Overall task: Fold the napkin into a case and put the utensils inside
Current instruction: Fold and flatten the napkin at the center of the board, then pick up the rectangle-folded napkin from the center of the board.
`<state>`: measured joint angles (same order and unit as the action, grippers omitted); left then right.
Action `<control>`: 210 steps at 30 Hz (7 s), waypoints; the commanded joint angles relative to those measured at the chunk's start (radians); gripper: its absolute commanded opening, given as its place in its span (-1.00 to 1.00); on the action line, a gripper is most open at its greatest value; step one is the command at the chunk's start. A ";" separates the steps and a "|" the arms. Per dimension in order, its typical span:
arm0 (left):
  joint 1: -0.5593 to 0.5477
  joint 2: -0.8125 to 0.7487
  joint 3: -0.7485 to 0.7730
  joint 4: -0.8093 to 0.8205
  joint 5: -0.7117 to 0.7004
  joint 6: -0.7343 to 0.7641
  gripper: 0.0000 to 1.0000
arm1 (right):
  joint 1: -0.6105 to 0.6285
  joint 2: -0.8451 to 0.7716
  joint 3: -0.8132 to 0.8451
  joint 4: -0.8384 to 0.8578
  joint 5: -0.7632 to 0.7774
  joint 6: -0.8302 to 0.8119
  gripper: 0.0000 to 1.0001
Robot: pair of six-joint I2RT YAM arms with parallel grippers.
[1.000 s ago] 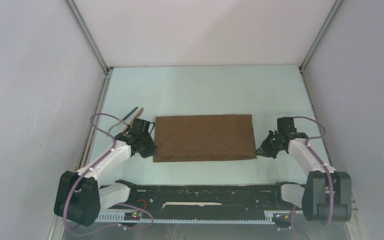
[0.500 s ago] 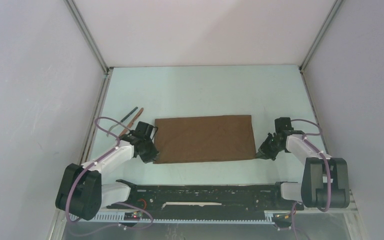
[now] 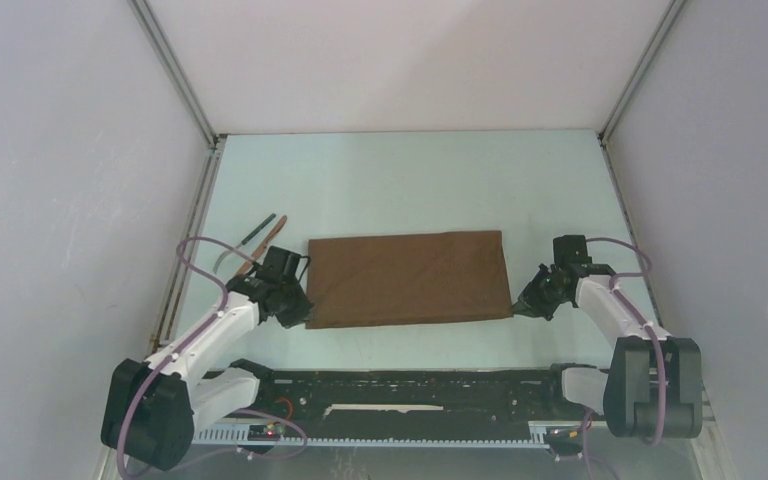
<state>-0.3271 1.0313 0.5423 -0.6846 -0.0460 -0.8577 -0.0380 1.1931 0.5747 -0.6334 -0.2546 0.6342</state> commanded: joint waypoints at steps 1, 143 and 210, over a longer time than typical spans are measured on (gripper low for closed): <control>0.002 0.028 -0.012 -0.049 -0.075 -0.008 -1.00 | -0.011 0.016 -0.001 0.006 0.079 0.002 -1.00; 0.170 0.534 0.403 0.515 0.232 0.031 0.78 | 0.148 0.546 0.630 0.197 -0.211 -0.215 0.99; -0.014 -0.156 0.307 0.159 0.355 0.229 1.00 | 0.228 0.849 0.780 -0.316 0.175 -0.436 0.11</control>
<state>-0.3382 0.9257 0.8448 -0.5201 0.3004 -0.6434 0.1829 1.9945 1.3502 -1.0119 -0.0792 0.2035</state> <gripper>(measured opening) 0.996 0.615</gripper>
